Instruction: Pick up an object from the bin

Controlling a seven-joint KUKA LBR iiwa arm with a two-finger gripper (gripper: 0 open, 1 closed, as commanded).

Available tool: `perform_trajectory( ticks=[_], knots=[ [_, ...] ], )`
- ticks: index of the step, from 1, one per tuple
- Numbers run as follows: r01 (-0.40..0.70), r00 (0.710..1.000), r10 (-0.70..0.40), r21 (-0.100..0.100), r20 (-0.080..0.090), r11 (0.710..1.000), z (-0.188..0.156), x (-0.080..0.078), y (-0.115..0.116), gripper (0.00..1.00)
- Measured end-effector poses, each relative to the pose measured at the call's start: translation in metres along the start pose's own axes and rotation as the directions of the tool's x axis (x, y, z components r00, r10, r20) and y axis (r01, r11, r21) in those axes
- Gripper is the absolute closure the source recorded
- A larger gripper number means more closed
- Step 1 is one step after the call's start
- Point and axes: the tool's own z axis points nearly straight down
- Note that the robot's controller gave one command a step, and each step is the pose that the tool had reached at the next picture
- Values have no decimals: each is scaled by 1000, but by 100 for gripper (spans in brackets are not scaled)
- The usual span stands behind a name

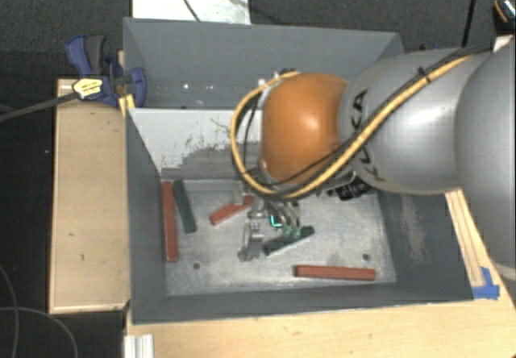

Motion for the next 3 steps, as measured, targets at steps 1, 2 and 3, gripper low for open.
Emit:
perform_trajectory(
  ticks=[1,2,3],
  knots=[
    [60,998,-60,2,3,998,96,-51,-52,0],
    [58,998,-58,-1,12,998,90,-53,-49,100],
    [51,999,-51,-1,12,999,91,-32,-39,100]
  ],
)
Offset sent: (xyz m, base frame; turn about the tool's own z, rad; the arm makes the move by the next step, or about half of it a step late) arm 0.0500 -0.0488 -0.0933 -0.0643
